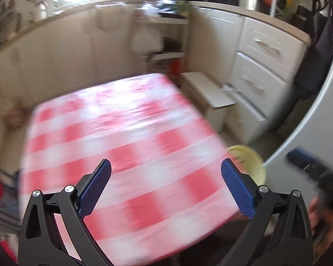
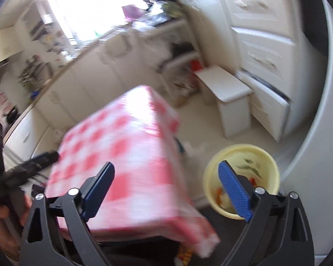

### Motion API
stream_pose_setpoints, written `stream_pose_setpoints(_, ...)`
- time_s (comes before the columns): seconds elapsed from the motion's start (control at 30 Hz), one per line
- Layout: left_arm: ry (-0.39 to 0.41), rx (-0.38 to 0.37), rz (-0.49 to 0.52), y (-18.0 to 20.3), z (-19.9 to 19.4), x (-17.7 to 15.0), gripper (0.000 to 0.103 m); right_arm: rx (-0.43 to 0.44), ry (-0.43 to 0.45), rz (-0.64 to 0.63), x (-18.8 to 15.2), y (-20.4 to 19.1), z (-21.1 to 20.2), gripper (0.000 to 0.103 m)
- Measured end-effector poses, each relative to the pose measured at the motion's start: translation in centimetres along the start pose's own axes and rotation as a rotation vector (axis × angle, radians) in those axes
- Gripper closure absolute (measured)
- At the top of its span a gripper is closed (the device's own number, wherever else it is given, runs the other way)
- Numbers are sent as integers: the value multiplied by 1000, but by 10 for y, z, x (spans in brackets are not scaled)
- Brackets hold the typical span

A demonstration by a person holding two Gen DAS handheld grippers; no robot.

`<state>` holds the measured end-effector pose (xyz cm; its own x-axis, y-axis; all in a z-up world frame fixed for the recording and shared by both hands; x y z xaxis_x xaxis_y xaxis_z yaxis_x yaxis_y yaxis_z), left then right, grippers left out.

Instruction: Collect trash

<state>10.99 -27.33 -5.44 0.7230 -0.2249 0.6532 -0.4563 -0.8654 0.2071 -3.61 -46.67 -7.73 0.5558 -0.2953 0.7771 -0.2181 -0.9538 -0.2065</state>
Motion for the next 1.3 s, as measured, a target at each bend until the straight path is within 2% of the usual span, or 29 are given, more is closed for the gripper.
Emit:
stream_pose_setpoints(0.07, 14, 23, -29, -31, -26, -7, 7, 33, 20, -50, 7, -39, -6, 10)
stream_pose_setpoints(0.17, 93, 85, -84, -69, -67, -19, 7, 60, 38, -109, 9, -81, -12, 9)
stream_pose_setpoints(0.27, 155, 207, -131, -104, -96, -34, 7, 26, 76, -209, 7, -118, -18, 9)
stream_pose_setpoints(0.4, 183, 255, -172, -134, -117, -51, 7, -35, 136, -278, 5, -145, -28, 7)
stream_pose_setpoints(0.6, 213, 262, -180, -144, -133, -68, 7, -120, 213, -346, 1, -163, -34, 7)
stream_pose_setpoints(1.07, 258, 264, -187, -146, -144, -83, 7, -175, 219, -373, 0, -164, -35, 7)
stream_pose_setpoints(1.3, 229, 197, -223, -147, -140, -85, 7, -179, 207, -363, -1, -161, -34, 7)
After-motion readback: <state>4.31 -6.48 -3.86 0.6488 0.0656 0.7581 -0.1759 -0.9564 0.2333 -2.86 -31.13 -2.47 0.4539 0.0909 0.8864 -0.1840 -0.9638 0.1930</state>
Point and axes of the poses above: each gripper's, at about its wrist camera, not at the fingertips, and z roughly the way its jaws point, y to its right, x to its top, the point moved 5 cm from there along z, roughly the way its jaws point, and after that the axes turned 12 degrees about -z, right-handed, at the moved point
